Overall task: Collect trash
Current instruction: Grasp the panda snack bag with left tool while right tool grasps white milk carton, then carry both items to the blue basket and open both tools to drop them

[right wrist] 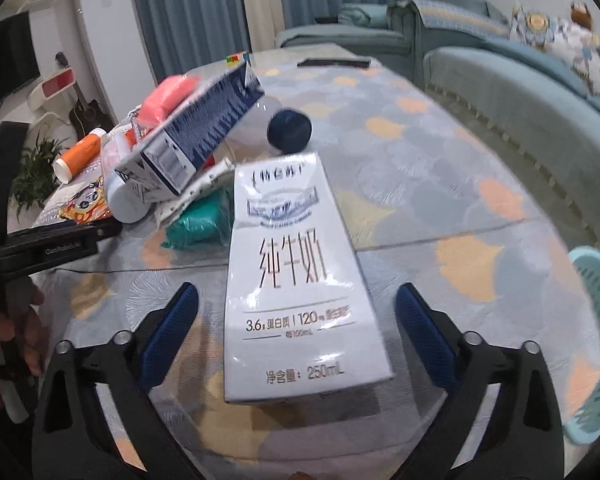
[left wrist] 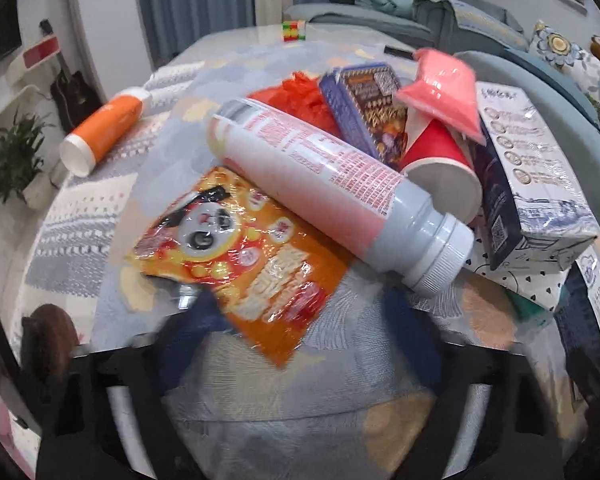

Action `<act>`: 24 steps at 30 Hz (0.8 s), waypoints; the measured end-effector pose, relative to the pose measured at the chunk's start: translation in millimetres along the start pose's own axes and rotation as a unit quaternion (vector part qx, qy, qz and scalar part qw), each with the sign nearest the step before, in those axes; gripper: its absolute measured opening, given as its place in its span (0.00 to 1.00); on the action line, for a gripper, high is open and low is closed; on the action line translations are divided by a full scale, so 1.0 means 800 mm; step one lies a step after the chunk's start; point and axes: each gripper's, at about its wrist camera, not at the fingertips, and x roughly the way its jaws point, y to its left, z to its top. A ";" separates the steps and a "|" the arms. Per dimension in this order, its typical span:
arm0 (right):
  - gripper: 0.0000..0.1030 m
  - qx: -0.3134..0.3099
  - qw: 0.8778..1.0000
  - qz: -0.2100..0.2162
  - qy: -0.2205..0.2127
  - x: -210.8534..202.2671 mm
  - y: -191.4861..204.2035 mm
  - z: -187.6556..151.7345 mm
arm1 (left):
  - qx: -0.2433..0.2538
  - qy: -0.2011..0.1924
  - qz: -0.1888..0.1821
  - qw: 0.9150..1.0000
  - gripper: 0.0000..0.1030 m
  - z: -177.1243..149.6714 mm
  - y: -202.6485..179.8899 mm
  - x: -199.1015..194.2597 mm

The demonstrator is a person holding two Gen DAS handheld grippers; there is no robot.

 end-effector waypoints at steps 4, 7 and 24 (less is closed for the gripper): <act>0.54 -0.019 1.000 -0.020 -0.005 -0.001 0.011 -0.002 | -0.013 -0.008 -0.018 1.000 0.08 -0.003 0.009 -0.012; 0.50 -0.018 1.000 -0.019 -0.006 -0.006 0.009 -0.004 | -0.023 -0.012 -0.026 0.999 0.03 -0.005 0.016 -0.013; 0.49 0.060 0.996 0.000 -0.067 -0.081 -0.037 0.005 | -0.032 -0.168 -0.050 0.984 0.01 -0.020 0.013 -0.140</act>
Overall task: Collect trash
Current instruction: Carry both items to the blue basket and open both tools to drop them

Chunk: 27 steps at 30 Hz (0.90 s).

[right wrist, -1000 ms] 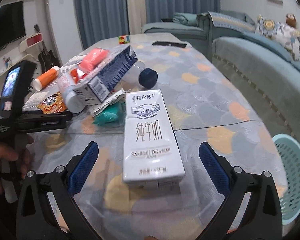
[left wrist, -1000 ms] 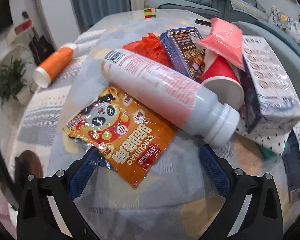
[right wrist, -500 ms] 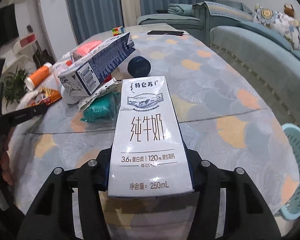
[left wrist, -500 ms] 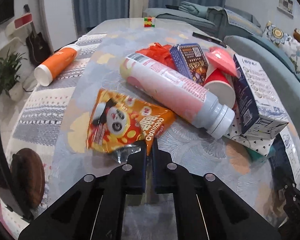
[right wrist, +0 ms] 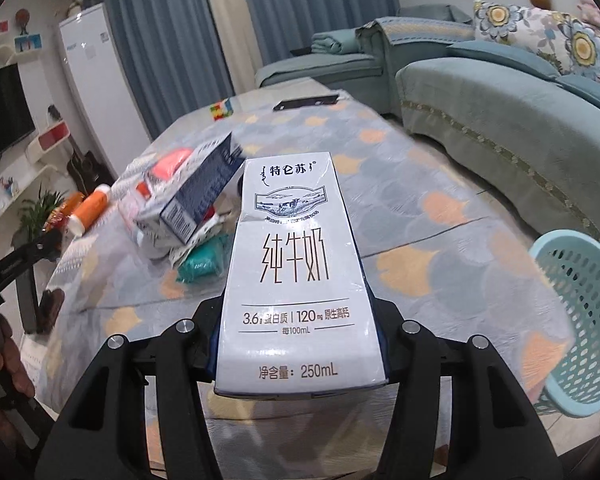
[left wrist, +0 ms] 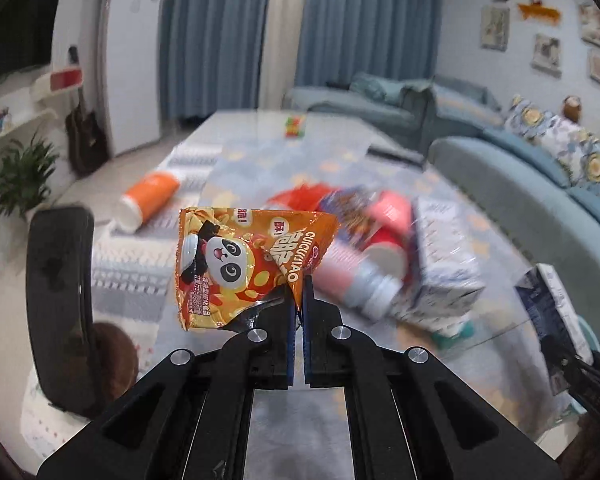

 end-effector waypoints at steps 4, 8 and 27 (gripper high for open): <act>0.49 0.010 1.000 -0.013 -0.023 -0.020 -0.017 0.011 | 0.040 -0.052 -0.048 0.997 0.01 0.004 -0.031 -0.030; 0.49 0.032 0.998 -0.036 -0.050 -0.049 -0.054 0.023 | 0.076 -0.075 -0.103 0.989 0.01 -0.001 -0.065 -0.050; 0.51 0.215 0.958 -0.156 -0.106 -0.177 -0.301 0.010 | 0.137 0.009 -0.439 0.888 0.01 -0.006 -0.353 -0.024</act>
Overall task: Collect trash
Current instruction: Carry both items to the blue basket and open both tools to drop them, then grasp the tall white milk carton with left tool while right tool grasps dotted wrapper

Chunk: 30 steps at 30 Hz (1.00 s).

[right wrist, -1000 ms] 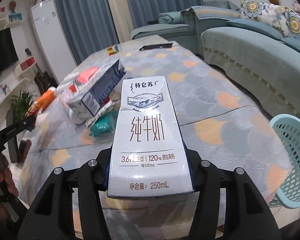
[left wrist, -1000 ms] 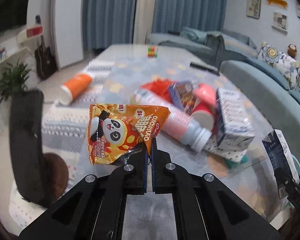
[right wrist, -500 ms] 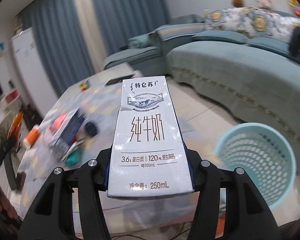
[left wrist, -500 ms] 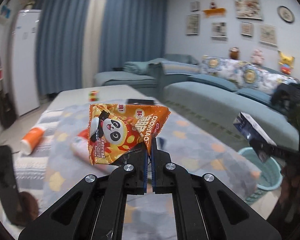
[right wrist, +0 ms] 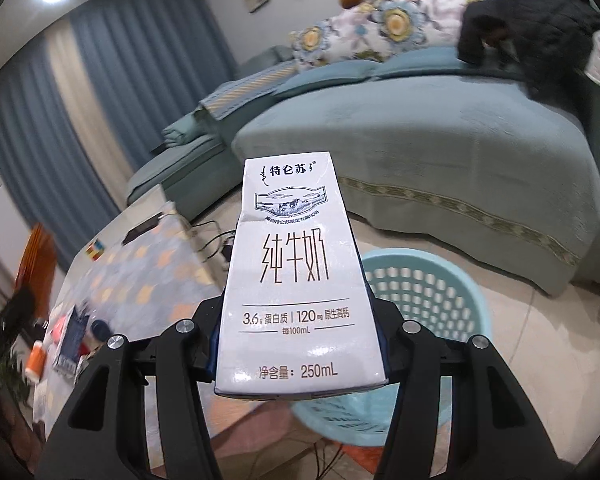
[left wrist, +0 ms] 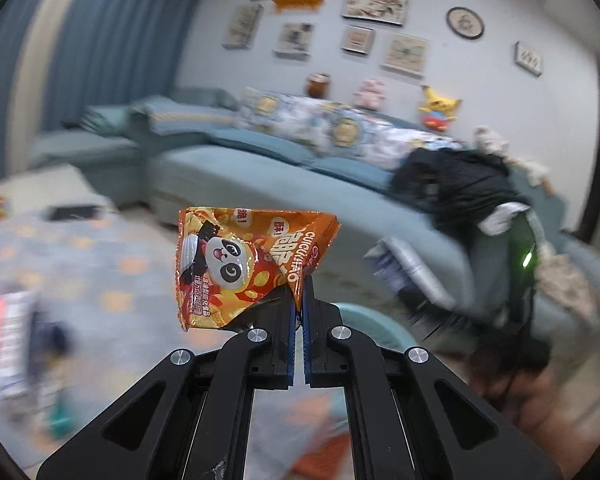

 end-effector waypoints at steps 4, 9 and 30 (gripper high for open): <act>0.65 0.053 0.998 -0.044 0.004 0.007 -0.040 0.001 | -0.056 0.069 -0.109 0.990 0.23 0.013 -0.012 0.086; 0.69 0.088 0.995 -0.037 -0.002 0.002 -0.063 -0.003 | -0.077 0.086 -0.084 0.990 0.60 -0.003 0.007 0.097; 0.69 -0.025 0.999 0.035 0.019 0.021 0.075 -0.030 | -0.003 0.097 0.273 0.957 0.66 -0.096 0.171 -0.145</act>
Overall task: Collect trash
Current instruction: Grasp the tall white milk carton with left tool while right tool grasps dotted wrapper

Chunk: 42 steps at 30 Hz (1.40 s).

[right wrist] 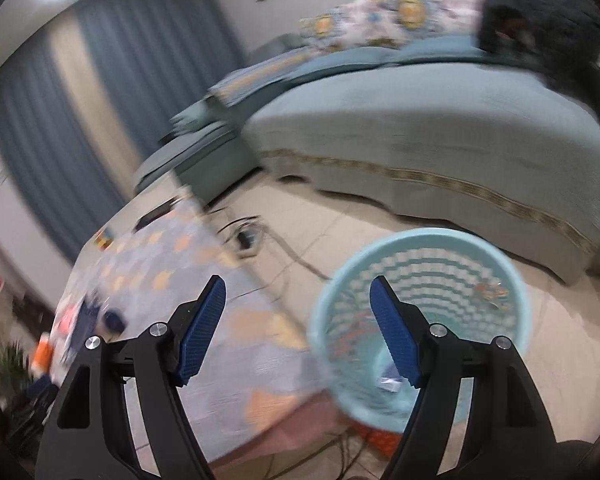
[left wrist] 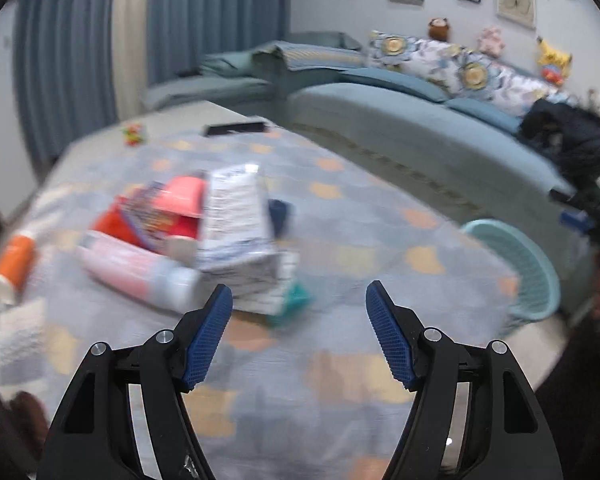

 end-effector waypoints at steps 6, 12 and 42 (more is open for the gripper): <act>0.69 -0.063 0.996 0.062 0.014 0.011 0.090 -0.020 | 0.007 -0.004 0.022 1.000 0.66 -0.003 0.011 0.016; 0.69 -0.088 0.993 0.079 0.016 0.009 0.127 -0.031 | -0.039 -0.015 -0.005 0.999 0.66 0.023 0.021 0.049; 0.69 -0.154 0.975 0.126 0.098 0.081 0.228 -0.104 | -0.107 -0.066 0.002 0.992 0.53 0.035 0.102 -0.002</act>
